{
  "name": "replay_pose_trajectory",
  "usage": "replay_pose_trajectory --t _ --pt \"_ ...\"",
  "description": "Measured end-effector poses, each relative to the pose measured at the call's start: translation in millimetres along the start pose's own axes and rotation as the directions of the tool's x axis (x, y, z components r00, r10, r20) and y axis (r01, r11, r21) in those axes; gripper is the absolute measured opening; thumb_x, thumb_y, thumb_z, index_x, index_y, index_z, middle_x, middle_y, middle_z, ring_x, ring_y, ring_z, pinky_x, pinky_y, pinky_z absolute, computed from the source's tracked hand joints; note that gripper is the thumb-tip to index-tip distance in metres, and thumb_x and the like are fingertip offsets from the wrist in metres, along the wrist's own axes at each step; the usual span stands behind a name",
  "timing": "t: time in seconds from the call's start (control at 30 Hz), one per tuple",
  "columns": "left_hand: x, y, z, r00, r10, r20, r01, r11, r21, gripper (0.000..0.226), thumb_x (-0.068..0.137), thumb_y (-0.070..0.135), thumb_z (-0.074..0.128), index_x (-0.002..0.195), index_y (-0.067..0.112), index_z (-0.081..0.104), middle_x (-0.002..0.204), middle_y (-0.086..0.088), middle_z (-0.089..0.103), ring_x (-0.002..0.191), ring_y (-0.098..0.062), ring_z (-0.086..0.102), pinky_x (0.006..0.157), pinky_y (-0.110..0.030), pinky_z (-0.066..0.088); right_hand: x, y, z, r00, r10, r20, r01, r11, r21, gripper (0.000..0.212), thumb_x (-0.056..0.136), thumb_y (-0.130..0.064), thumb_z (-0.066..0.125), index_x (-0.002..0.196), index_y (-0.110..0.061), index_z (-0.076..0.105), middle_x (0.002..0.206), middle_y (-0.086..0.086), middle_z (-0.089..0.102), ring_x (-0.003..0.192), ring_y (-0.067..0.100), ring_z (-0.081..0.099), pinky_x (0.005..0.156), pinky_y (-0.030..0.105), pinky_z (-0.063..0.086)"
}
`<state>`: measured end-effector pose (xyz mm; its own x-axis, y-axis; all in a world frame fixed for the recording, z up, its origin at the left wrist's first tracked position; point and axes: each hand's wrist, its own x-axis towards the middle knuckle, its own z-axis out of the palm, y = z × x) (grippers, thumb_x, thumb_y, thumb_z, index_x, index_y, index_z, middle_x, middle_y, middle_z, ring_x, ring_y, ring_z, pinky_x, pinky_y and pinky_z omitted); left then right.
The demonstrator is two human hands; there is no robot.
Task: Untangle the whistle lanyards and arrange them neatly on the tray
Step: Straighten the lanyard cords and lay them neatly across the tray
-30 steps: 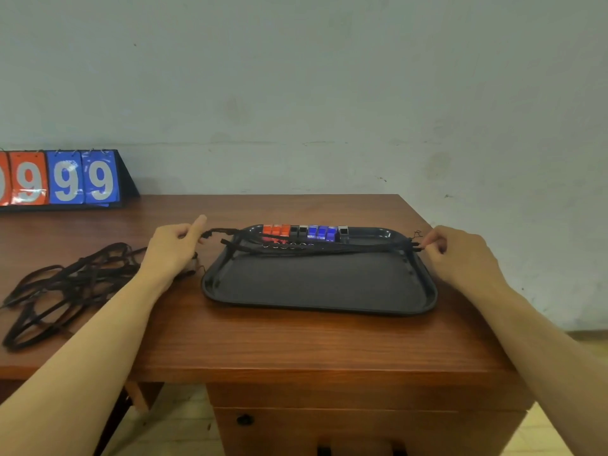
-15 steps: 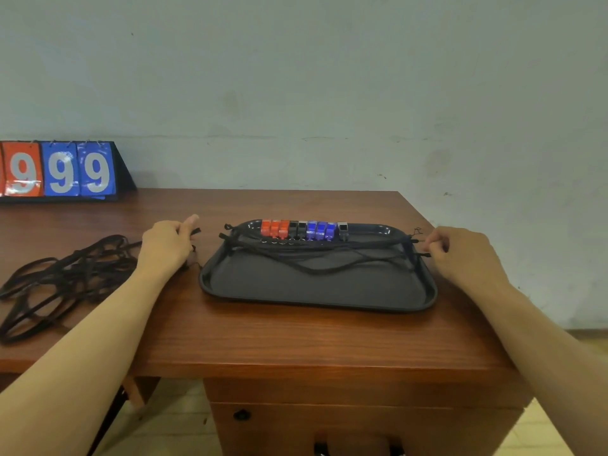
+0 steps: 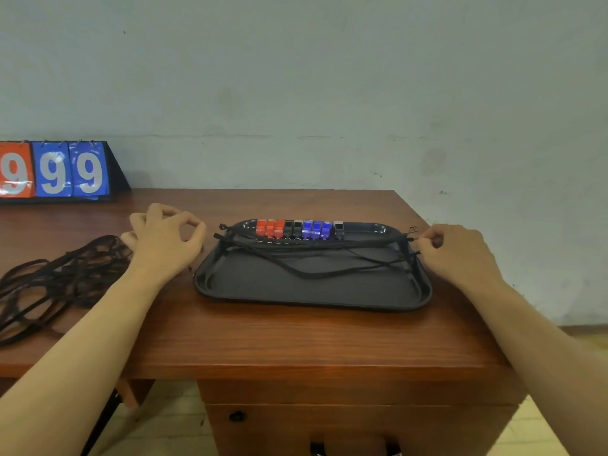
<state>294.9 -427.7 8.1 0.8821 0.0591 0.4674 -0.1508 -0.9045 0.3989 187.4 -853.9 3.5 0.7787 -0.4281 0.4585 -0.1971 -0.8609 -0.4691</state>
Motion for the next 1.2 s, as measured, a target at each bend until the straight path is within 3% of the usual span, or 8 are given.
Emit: replay_pose_trajectory --t 0.13,0.4,0.63,0.8,0.87,0.97,1.07,1.2 --pt "-3.9 5.7 0.6 0.988 0.128 0.090 -0.123 0.991 -0.059 0.013 0.088 0.057 0.063 0.088 0.045 0.065 0.122 0.008 0.048 0.129 -0.026 0.033 0.104 -0.049 0.023 1.4 0.7 1.5 1.000 -0.006 -0.010 0.006 1.000 0.002 0.012 0.087 -0.027 0.056 0.081 -0.031 0.065 0.081 -0.006 0.068 0.075 0.017 0.062 0.069 0.032 0.052" --pt "-3.8 11.7 -0.2 0.938 0.203 0.282 -0.194 0.979 -0.060 0.019 0.085 0.058 0.068 0.103 0.062 0.063 0.130 0.009 0.045 0.131 -0.026 0.033 0.105 -0.053 0.027 3.5 0.6 4.4 1.000 -0.024 -0.011 0.024 1.000 0.011 0.014 0.087 -0.029 0.052 0.082 -0.032 0.065 0.083 -0.008 0.067 0.075 0.012 0.062 0.072 0.037 0.058" --pt "-1.0 15.7 -0.8 0.931 0.192 0.312 -0.188 0.981 -0.043 0.008 0.085 0.052 0.072 0.086 0.043 0.071 0.127 0.008 0.046 0.132 -0.027 0.033 0.106 -0.056 0.029 5.9 2.5 4.8 1.000 -0.025 -0.017 0.025 0.999 0.032 0.016 0.089 -0.025 0.053 0.086 -0.029 0.069 0.085 -0.006 0.068 0.077 0.014 0.062 0.068 0.031 0.051" --pt "4.2 14.9 1.8 0.978 0.126 0.168 -0.120 0.992 -0.043 0.009 0.098 0.039 0.061 0.093 0.034 0.066 0.128 0.002 0.055 0.132 -0.032 0.037 0.102 -0.056 0.031 8.6 5.6 3.5 0.998 0.000 -0.058 0.003 0.999 0.052 0.015 0.090 -0.024 0.055 0.086 -0.029 0.069 0.086 -0.008 0.067 0.076 0.010 0.060 0.066 0.030 0.050" --pt "7.8 12.2 2.6 0.994 0.081 0.067 -0.075 0.993 -0.089 0.010 0.100 0.037 0.058 0.091 0.036 0.061 0.110 0.006 0.062 0.125 -0.030 0.046 0.100 -0.052 0.029 9.8 7.4 4.8 0.997 -0.007 -0.076 0.011 0.998 0.055 0.018 0.091 -0.022 0.056 0.088 -0.029 0.072 0.089 -0.007 0.069 0.079 0.013 0.063 0.069 0.031 0.051" --pt "11.1 7.4 5.5 0.998 0.054 -0.019 -0.056 0.992 -0.112 0.019 0.098 0.039 0.060 0.080 0.039 0.055 0.089 0.016 0.061 0.097 -0.018 0.056 0.088 -0.039 0.024 11.0 10.4 9.2 0.998 -0.028 -0.064 0.032 0.998 0.060 0.020 0.093 -0.021 0.056 0.096 -0.031 0.074 0.093 -0.006 0.074 0.085 0.015 0.067 0.079 0.033 0.056" --pt "13.2 2.6 10.6 0.998 0.056 -0.020 -0.057 0.993 -0.103 0.017 0.094 0.042 0.065 0.080 0.039 0.057 0.087 0.018 0.064 0.090 -0.012 0.055 0.085 -0.038 0.023 11.1 13.1 10.5 0.999 -0.007 -0.050 0.012 0.996 0.089 0.015 0.093 -0.024 0.057 0.100 -0.033 0.067 0.082 -0.016 0.074 0.082 0.009 0.067 0.080 0.035 0.057" --pt "17.5 -2.0 16.1 0.998 0.056 0.032 -0.053 0.995 -0.080 0.013 0.090 0.046 0.069 0.085 0.036 0.062 0.085 0.017 0.065 0.090 -0.013 0.060 0.085 -0.039 0.025 12.0 15.7 9.5 0.997 0.031 -0.070 -0.028 0.999 0.041 0.006 0.093 -0.032 0.063 0.090 -0.033 0.059 0.075 -0.019 0.066 0.080 0.012 0.064 0.071 0.034 0.054"
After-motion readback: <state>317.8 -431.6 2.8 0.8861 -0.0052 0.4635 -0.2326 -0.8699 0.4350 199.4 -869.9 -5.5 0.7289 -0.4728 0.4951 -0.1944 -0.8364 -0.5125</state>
